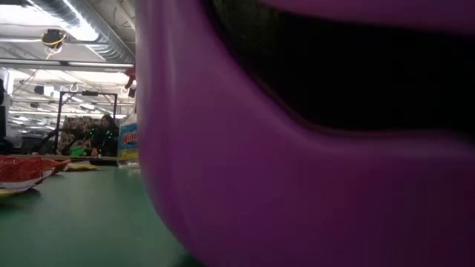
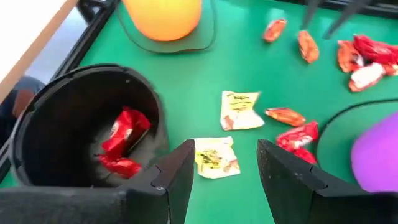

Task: Sort candy
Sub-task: Put the orange chocolate into the orange bucket

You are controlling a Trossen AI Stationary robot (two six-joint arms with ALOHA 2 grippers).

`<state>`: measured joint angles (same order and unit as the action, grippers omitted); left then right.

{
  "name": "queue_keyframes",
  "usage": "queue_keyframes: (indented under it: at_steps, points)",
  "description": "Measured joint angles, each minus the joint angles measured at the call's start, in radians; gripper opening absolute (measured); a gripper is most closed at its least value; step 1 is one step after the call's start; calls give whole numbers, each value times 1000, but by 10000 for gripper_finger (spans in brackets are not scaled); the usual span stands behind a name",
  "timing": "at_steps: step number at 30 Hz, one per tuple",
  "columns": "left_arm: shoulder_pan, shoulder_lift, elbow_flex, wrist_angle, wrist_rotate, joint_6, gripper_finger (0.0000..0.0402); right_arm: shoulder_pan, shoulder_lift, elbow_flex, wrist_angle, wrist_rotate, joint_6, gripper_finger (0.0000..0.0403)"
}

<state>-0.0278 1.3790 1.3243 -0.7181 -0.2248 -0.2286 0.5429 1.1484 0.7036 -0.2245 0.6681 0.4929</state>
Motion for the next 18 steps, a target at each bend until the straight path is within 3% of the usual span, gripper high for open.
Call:
queue_keyframes:
  at_steps: [8,18]
  points:
    - [-211,-18,-1,-4,-190,-109,163,1,2,0,-4,-7,26,131]
    - [-314,-19,-1,-90,-313,-198,163,1,48,0,-8,-7,23,131]
